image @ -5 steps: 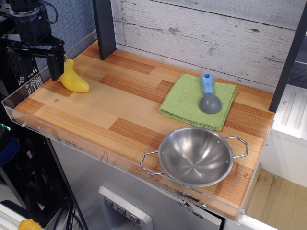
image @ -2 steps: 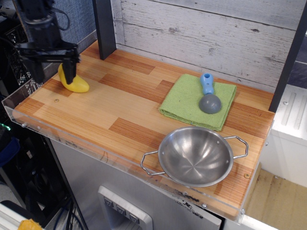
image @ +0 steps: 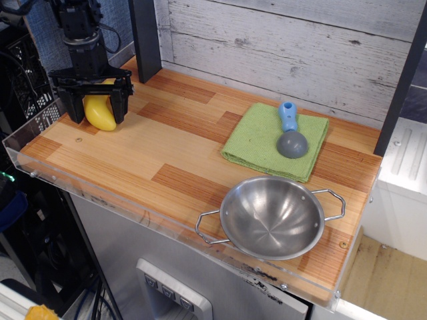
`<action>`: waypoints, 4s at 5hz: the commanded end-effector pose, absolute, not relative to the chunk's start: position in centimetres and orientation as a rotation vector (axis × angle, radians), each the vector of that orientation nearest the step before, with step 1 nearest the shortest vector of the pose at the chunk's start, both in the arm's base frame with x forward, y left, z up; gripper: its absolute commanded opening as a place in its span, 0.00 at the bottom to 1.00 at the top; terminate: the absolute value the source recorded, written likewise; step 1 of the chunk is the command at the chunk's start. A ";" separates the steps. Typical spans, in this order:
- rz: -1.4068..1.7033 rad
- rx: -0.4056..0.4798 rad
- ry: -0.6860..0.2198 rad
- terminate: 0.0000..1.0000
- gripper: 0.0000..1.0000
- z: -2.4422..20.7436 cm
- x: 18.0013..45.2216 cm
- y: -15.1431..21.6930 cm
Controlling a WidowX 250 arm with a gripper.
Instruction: Take the yellow banana and put it in the stainless steel pot
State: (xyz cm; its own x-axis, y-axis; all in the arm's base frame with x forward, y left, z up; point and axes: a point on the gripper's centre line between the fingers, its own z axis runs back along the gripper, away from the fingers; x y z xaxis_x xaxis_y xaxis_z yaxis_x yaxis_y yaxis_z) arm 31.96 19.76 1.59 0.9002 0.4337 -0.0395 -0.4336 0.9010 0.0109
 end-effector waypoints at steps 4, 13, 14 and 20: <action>0.190 -0.028 -0.099 0.00 0.00 11.6 30.8 10.8; -0.050 0.010 0.172 0.00 1.00 3.4 24.8 -7.7; -0.077 0.017 0.131 0.00 1.00 5.8 25.2 -7.6; -0.076 0.063 -0.050 0.00 1.00 15.4 25.0 -0.4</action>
State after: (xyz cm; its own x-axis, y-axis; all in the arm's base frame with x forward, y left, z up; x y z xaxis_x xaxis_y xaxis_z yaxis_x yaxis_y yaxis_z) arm 26.33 -1.04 14.64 0.9968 -0.0767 0.0220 0.0752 0.9952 0.0621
